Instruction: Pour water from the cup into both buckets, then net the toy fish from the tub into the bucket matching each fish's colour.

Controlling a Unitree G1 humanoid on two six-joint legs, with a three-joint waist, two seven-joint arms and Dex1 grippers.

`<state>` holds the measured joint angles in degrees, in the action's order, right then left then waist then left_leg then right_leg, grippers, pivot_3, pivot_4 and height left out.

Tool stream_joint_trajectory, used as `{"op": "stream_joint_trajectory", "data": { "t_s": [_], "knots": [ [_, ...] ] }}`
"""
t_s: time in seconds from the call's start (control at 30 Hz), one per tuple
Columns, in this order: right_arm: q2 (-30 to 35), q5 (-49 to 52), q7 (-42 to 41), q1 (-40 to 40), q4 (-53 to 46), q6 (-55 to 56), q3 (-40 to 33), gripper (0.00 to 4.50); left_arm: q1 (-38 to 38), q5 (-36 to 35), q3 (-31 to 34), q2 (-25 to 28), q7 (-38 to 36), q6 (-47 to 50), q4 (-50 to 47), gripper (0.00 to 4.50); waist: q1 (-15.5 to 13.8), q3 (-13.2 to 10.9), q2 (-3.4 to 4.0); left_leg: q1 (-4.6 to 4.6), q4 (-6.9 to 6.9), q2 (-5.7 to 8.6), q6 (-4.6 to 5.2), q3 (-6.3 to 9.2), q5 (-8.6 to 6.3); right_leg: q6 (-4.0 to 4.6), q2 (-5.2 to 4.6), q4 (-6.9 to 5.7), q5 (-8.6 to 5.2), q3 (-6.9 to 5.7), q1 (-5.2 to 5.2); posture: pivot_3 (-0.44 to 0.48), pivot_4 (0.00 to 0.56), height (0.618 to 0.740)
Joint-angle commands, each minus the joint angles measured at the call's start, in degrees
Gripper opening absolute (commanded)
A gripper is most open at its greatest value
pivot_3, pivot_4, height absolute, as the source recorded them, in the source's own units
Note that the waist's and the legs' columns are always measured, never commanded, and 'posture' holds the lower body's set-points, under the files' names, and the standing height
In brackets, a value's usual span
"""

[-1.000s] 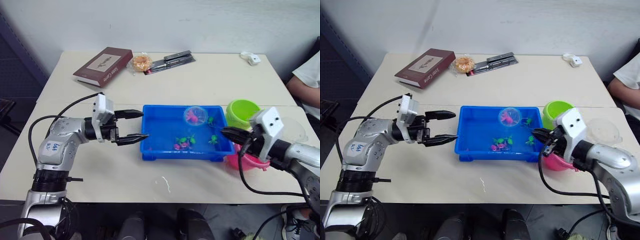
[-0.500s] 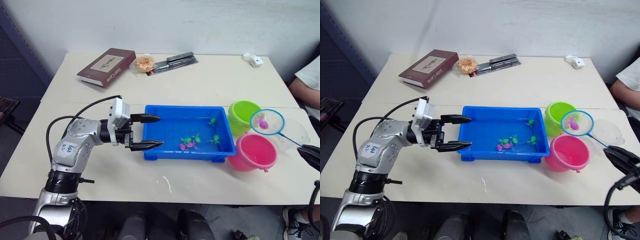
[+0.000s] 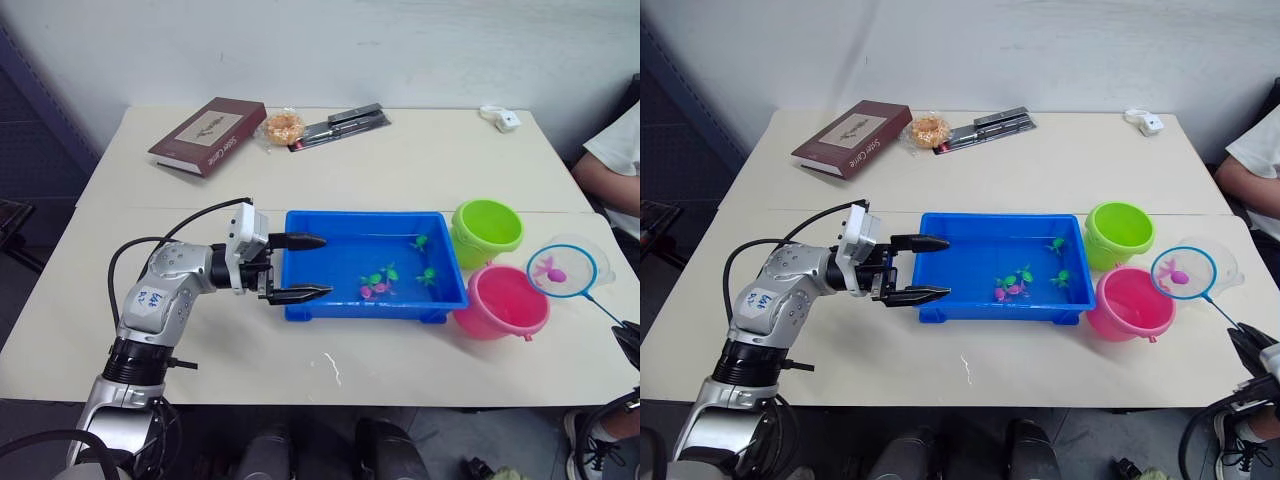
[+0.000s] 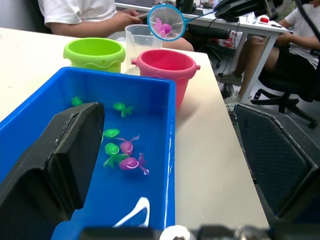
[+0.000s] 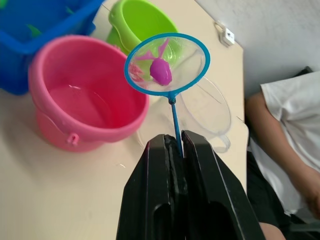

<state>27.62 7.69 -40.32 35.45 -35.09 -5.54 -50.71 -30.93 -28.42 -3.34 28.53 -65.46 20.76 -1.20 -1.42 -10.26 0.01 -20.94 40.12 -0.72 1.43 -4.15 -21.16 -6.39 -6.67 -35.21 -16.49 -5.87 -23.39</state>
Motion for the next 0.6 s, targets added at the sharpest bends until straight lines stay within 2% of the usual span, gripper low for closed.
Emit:
{"op": "stream_joint_trajectory", "data": {
  "t_s": [0.03,0.1,0.4,0.6],
  "knots": [
    [-0.71,-9.59,5.52,0.96,1.92,10.81,1.45,0.00,-0.39,0.69,1.40,1.43,-0.51,-2.08,0.17,4.46,0.03,0.02,0.03,0.00,0.00,-0.02,0.00,0.00,0.00,0.00,0.01,0.00,0.00,-0.01,0.00,0.000,0.150,0.740],
    [-0.19,-13.80,7.46,1.37,3.45,14.25,2.11,0.00,-0.26,0.92,1.39,1.81,-0.84,-2.74,0.32,4.46,0.03,0.04,0.06,0.01,0.00,-0.01,-0.01,-0.01,0.00,0.00,0.01,-0.01,0.00,0.00,0.00,0.000,0.150,0.740],
    [0.79,-17.85,10.02,1.51,6.74,21.13,5.30,0.00,0.10,0.38,1.36,1.64,-0.32,-2.70,-0.36,4.46,0.08,0.04,0.07,0.02,0.00,-0.05,-0.02,0.00,0.01,0.01,0.02,-0.01,-0.01,0.00,0.00,0.000,0.150,0.740],
    [-1.68,-21.16,13.53,2.26,6.26,23.69,8.58,0.00,0.23,-0.40,2.04,2.20,-0.64,-2.14,-0.94,4.46,0.02,0.05,0.08,0.01,0.01,-0.04,-0.02,0.00,0.01,0.01,0.00,-0.02,-0.01,0.00,0.00,0.000,0.150,0.740]
  ]
}}
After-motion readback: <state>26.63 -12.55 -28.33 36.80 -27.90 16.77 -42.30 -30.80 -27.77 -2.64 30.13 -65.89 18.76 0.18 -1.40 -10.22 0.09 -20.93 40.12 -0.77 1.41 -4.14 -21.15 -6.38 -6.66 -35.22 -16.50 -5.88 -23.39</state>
